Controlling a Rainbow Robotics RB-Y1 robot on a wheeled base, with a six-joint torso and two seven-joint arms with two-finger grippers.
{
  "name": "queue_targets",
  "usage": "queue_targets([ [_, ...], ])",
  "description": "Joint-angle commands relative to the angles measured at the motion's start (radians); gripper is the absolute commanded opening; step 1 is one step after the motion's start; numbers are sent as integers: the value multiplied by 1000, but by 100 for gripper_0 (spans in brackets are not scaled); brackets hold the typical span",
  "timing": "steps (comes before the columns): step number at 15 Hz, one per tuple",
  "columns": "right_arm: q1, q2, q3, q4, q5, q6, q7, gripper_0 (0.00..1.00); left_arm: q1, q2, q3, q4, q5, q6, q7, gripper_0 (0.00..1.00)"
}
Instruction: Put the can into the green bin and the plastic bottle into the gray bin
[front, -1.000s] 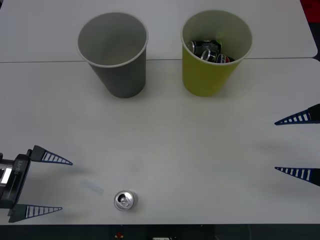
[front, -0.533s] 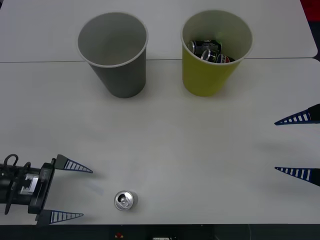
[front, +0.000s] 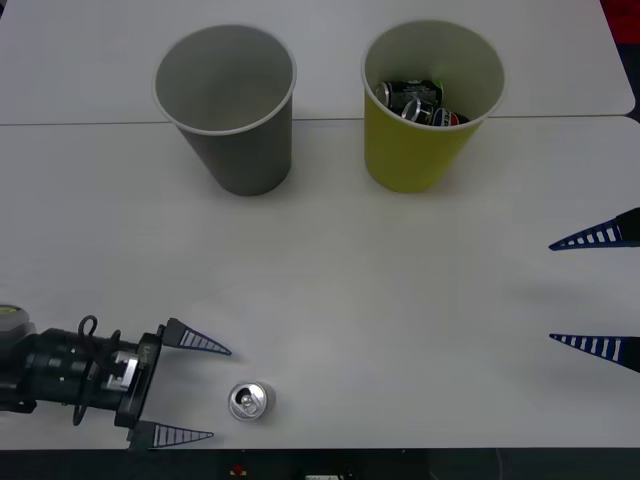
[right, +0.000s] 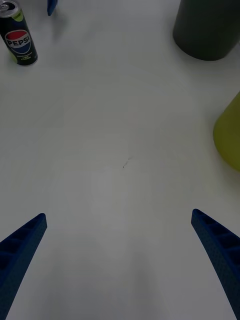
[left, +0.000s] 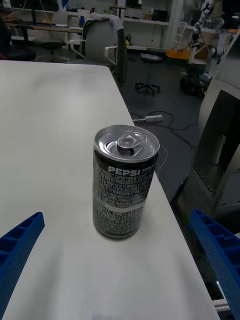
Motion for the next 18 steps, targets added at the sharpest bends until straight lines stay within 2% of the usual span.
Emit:
queue_targets([
  [1, 0, 0, 0, 0, 0, 0, 0, 100, -12, -38, -33, 1, 13, 37, -2, 100],
  [6, 0, 0, 0, 0, 0, 0, 0, 100, -25, -117, -68, 1, 14, 107, -2, 100],
  [11, 0, 0, 0, 0, 0, 0, 0, 100, -28, -140, -76, 1, 13, 138, -2, 100],
  [12, 0, 0, 0, 0, 0, 0, 0, 100, -28, -140, -76, 1, 11, 138, -3, 72],
  [13, 0, 0, 0, 0, 0, 0, 0, 100, -28, -139, -76, 1, 10, 138, -3, 18],
  [14, 0, 0, 0, 0, 0, 0, 0, 100, -28, -140, -76, 1, 10, 138, -2, 0],
  [18, 0, 0, 0, 0, 0, 0, 0, 100, -27, -140, -77, 1, 7, 138, -3, 0],
])
